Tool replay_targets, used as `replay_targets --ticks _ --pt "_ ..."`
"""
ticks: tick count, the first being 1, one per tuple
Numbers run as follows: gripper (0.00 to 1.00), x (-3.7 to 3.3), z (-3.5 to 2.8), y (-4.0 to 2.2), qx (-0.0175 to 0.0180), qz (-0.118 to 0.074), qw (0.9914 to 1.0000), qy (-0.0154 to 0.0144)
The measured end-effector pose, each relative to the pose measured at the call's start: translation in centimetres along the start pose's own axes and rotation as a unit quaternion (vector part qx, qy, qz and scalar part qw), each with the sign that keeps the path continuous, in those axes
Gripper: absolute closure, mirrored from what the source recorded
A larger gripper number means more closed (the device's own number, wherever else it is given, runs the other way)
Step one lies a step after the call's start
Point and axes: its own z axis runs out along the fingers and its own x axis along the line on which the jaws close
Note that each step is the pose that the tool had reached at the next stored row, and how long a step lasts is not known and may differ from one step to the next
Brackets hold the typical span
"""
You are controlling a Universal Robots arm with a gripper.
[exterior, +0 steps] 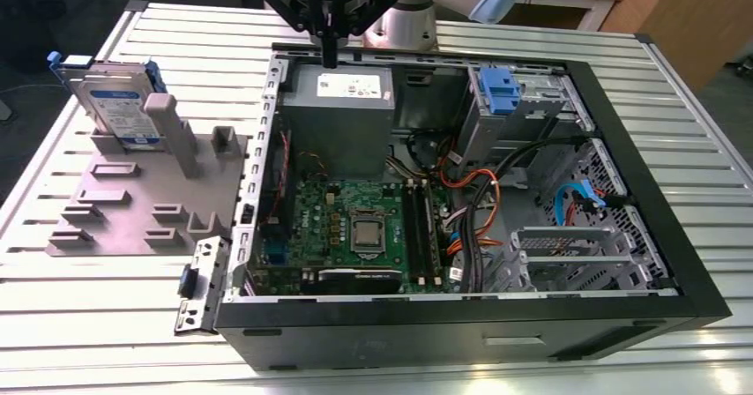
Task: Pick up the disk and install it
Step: 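Reach for the disk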
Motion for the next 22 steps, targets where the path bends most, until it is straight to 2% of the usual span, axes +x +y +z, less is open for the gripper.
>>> replay_targets --ticks 21,22 --pt "0.89 0.78 -0.01 -0.06 0.0 0.0 1.0 0.0" --pt "0.89 1.13 0.09 -0.09 0.0 0.0 1.0 0.0"
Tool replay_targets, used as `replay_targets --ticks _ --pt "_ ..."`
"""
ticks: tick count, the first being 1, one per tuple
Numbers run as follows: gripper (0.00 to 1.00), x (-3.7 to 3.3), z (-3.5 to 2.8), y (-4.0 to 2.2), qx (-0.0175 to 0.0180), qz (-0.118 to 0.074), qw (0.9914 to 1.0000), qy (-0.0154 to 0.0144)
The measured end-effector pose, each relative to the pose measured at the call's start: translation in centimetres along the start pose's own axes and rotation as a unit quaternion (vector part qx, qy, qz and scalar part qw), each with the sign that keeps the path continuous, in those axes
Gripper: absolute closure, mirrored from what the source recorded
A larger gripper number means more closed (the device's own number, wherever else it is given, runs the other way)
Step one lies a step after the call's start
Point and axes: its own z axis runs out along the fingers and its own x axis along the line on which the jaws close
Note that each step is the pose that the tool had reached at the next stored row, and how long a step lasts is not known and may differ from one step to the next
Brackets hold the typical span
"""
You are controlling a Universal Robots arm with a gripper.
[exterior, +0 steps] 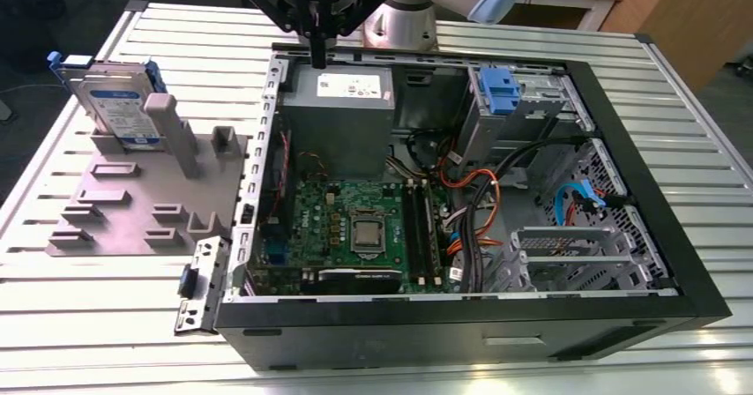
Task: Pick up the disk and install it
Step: 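Reach for the disk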
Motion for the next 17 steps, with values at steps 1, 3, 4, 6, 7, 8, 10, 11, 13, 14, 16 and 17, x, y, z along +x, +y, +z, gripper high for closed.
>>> replay_targets --ticks 1,3,4,6,7,8,10,11,13,14,16,17 --pt "0.89 0.33 0.08 -0.03 0.0 0.0 1.0 0.0" --pt "0.89 0.35 0.09 -0.03 0.0 0.0 1.0 0.0" --pt "0.89 0.37 0.09 -0.03 0.0 0.0 1.0 0.0" --pt "0.89 0.4 0.09 -0.03 0.0 0.0 1.0 0.0" --pt "0.89 0.42 0.09 -0.03 0.0 0.0 1.0 0.0" --pt "0.89 0.44 0.08 -0.04 0.0 0.0 1.0 0.0" --pt "0.89 0.48 0.08 -0.04 0.0 0.0 1.0 0.0" --pt "0.89 0.5 0.09 -0.04 0.0 0.0 1.0 0.0" --pt "0.89 0.6 0.09 -0.05 0.0 0.0 1.0 0.0" --pt "0.89 0.63 0.11 -0.05 0.0 0.0 1.0 0.0" --pt "0.89 0.64 0.11 -0.05 0.0 0.0 1.0 0.0" --pt "0.89 0.64 0.11 -0.05 0.0 0.0 1.0 0.0"
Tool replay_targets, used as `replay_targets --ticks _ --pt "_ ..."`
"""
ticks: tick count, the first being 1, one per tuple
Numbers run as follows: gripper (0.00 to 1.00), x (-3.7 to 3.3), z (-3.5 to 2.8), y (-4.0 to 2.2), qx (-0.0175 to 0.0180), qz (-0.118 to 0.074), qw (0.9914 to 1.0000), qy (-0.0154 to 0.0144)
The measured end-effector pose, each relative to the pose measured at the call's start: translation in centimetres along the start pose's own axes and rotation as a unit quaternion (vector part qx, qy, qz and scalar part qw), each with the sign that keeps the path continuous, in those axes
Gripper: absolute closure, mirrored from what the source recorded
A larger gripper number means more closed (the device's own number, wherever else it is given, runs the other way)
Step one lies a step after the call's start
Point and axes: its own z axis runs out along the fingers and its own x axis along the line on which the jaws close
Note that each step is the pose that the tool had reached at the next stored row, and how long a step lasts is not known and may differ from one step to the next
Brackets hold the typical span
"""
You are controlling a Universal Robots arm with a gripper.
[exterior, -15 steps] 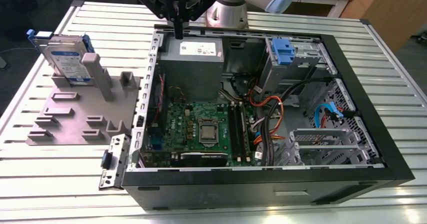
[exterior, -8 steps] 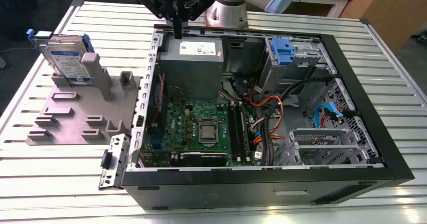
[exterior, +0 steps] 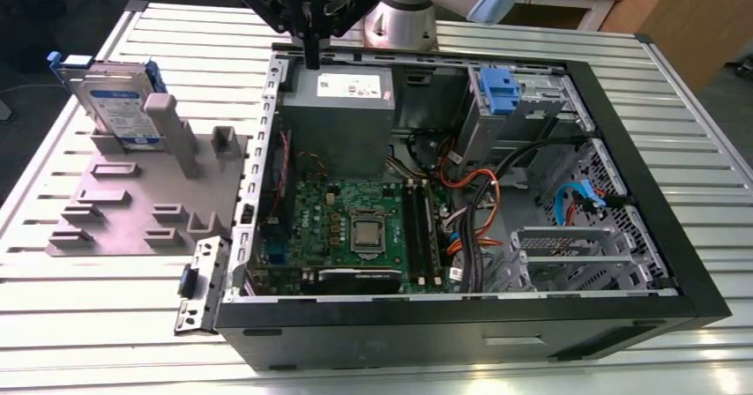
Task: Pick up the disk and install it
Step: 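Reach for the disk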
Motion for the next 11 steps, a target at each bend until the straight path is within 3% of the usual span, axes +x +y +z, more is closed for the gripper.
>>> replay_targets --ticks 11 --pt "0.89 0.4 0.02 -0.03 0.0 0.0 1.0 0.0"
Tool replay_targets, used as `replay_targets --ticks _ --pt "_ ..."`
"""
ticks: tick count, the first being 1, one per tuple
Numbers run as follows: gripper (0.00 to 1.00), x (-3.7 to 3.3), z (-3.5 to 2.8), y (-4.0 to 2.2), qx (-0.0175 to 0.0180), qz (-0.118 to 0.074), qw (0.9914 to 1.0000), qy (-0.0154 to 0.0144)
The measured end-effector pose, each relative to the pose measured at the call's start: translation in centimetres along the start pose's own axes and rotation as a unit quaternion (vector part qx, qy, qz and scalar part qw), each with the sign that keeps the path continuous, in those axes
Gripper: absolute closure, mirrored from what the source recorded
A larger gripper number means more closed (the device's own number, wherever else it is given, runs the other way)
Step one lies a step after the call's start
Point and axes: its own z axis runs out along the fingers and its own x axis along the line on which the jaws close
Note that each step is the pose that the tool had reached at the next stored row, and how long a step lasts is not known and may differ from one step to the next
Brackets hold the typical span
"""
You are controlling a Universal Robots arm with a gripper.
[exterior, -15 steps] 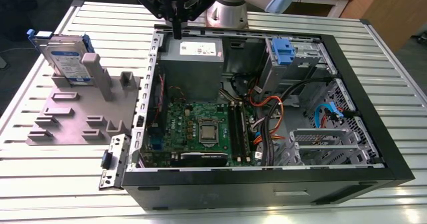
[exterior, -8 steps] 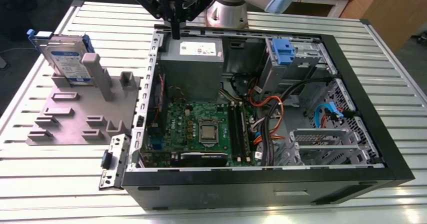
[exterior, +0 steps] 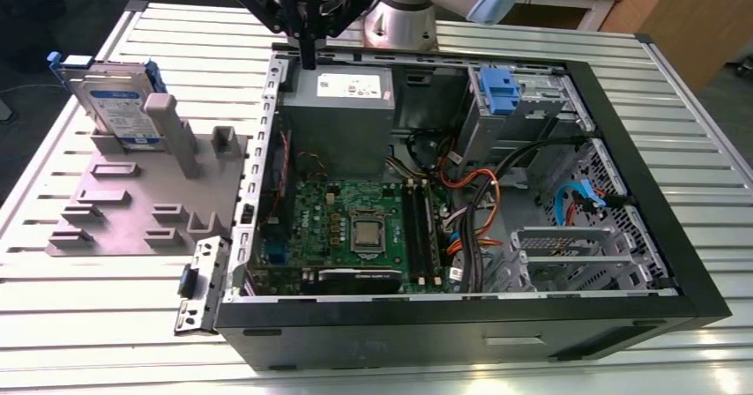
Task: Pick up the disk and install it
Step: 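Reach for the disk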
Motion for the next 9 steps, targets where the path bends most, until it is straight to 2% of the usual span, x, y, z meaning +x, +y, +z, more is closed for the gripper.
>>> replay_targets --ticks 9 --pt "0.89 0.16 0.11 -0.02 0.0 0.0 1.0 0.0"
